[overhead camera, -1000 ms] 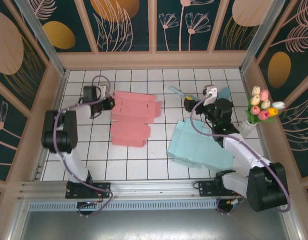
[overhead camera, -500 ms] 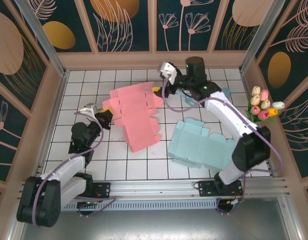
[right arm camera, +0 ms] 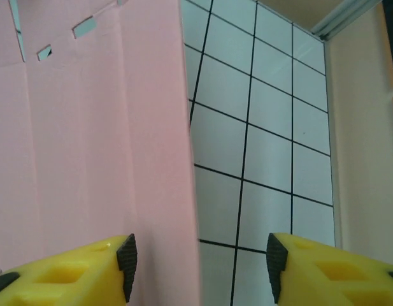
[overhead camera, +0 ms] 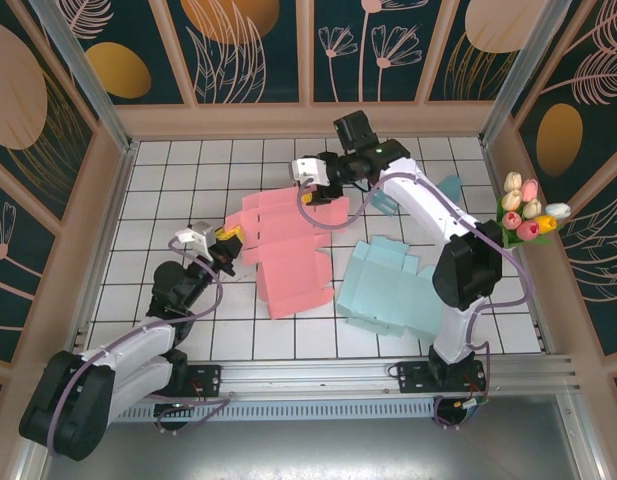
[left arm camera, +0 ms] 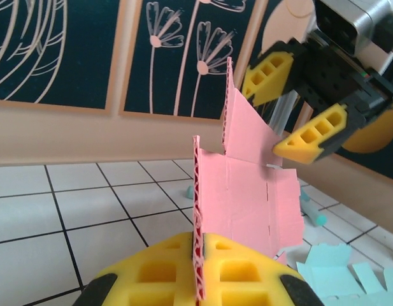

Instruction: Fold the paper box

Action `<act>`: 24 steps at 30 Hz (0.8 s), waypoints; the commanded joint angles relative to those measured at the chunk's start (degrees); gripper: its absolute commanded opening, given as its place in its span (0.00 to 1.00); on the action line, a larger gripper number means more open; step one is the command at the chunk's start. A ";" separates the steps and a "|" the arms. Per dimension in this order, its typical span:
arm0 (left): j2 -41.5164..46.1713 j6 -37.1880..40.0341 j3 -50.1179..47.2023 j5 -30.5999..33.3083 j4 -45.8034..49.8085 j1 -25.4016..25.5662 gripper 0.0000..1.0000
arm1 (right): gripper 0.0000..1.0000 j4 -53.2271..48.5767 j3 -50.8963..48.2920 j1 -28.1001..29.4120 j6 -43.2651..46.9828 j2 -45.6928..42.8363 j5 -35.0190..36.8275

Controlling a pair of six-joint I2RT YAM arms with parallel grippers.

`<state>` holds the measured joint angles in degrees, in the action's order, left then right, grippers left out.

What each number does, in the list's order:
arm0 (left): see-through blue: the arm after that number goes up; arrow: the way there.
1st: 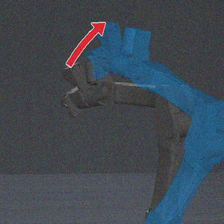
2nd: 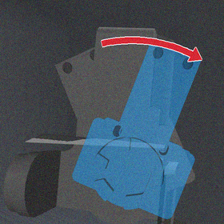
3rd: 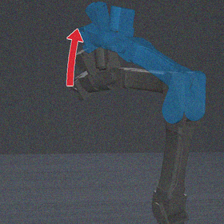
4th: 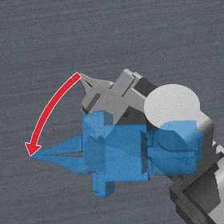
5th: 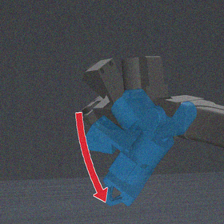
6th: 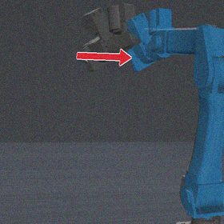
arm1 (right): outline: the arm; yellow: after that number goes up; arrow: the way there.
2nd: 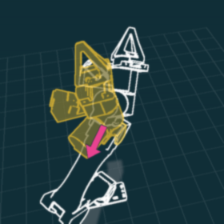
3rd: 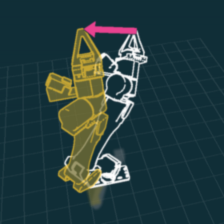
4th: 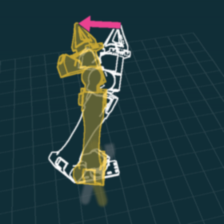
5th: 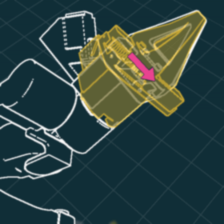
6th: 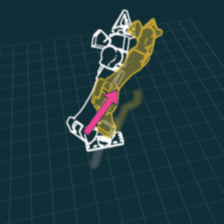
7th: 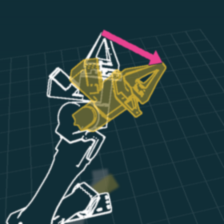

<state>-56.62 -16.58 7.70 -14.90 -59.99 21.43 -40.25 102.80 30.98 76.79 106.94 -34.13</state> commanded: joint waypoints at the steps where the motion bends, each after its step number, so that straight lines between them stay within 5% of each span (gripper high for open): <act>1: -0.07 5.05 0.38 0.94 -2.08 1.78 0.00 | 0.54 -7.24 3.63 1.27 5.54 1.52 2.17; 9: -0.62 6.83 0.65 3.21 -1.19 2.83 0.00 | 0.45 -20.49 11.41 2.22 6.10 7.62 7.66; 24: -3.85 6.96 1.54 2.87 -1.11 2.87 0.00 | 0.36 -23.32 12.32 2.94 4.77 8.38 13.39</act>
<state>-60.18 -10.50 7.92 -11.68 -59.77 23.97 -60.64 113.75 33.58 80.93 115.35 -21.87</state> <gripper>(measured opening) 0.076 0.369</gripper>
